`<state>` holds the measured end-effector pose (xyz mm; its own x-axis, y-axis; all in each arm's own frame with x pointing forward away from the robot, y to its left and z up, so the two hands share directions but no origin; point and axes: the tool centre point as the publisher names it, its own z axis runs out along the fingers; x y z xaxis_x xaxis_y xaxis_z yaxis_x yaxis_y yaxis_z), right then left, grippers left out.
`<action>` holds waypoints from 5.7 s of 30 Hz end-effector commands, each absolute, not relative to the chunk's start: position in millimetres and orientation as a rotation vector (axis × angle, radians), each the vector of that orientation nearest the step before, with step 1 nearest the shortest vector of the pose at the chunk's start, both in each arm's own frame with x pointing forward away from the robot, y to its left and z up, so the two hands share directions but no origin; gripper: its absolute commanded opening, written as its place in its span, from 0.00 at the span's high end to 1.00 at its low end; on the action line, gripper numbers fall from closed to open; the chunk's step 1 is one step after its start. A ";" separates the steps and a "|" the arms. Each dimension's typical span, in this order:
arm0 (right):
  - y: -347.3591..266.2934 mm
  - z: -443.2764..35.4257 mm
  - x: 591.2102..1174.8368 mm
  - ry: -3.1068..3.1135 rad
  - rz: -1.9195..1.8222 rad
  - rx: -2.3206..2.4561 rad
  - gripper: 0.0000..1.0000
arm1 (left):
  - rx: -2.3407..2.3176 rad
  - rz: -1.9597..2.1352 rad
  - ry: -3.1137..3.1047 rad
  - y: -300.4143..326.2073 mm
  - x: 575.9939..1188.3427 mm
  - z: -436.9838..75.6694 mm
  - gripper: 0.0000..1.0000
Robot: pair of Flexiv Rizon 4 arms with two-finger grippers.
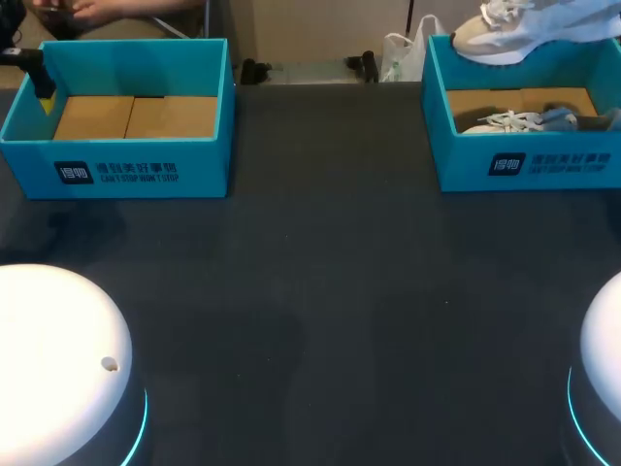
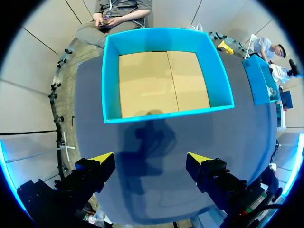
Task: Take the shoe out of the shoebox, open the shoe tongue, remove and reinsert the insole, then place the shoe into the shoebox
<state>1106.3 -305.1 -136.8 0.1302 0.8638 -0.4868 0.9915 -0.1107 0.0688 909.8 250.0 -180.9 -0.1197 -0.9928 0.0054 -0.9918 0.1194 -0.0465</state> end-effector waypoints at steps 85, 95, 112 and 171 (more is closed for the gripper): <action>-338.1 -282.0 1162.2 1.841 -0.363 2.169 1.00 | -2.065 -0.059 2.329 250.1 908.9 -180.8 0.00; -336.3 -299.8 1152.4 1.866 -0.339 2.154 1.00 | -2.065 -0.059 2.329 250.1 908.9 -180.8 0.00; -325.3 -322.1 1154.1 1.872 -0.306 2.142 1.00 | -2.065 -0.059 2.329 250.1 908.9 -180.8 0.00; -327.5 -386.1 1163.8 2.043 -0.226 2.143 1.00 | -2.065 -0.059 2.329 250.1 908.9 -180.8 0.00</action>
